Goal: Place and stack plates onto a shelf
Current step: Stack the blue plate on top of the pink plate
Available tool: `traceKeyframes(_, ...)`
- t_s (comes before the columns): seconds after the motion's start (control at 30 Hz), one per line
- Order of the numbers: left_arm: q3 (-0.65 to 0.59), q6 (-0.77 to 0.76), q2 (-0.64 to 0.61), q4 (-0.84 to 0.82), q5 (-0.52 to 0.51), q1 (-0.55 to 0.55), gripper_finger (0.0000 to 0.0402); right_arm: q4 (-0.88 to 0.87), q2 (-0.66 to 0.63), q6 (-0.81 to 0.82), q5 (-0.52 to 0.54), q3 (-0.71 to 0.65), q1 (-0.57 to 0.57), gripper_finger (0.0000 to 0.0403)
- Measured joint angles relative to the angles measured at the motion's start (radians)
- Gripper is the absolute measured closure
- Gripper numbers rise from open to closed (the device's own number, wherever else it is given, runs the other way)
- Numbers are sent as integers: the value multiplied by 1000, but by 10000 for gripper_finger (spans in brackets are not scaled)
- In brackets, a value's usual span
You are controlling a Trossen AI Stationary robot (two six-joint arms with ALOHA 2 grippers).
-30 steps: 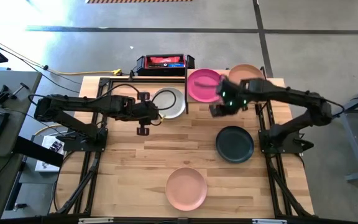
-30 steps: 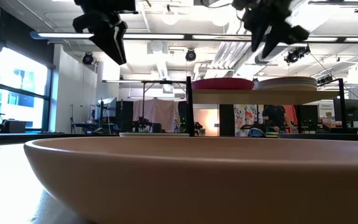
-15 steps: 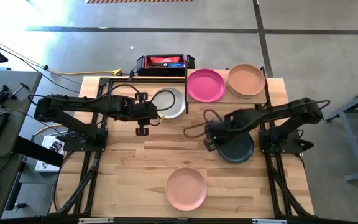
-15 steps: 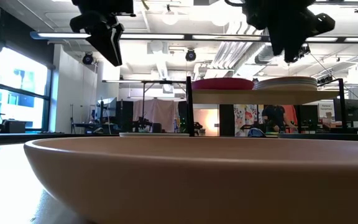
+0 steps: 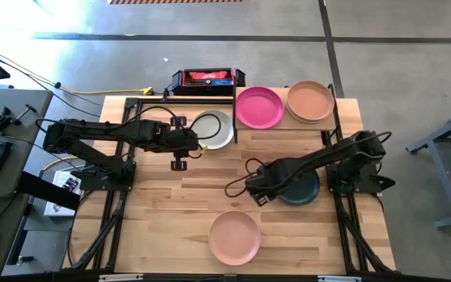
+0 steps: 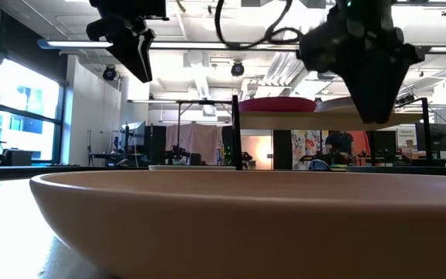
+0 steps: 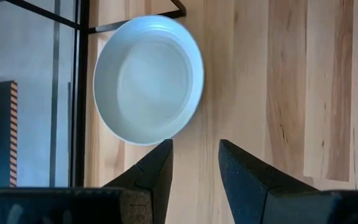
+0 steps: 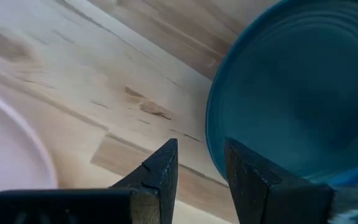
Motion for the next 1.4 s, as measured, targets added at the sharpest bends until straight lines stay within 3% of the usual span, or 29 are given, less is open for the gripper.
traceKeyframes(1.4,0,1,0,0,-1,0,282,-7,248,14,18,0,5,293)
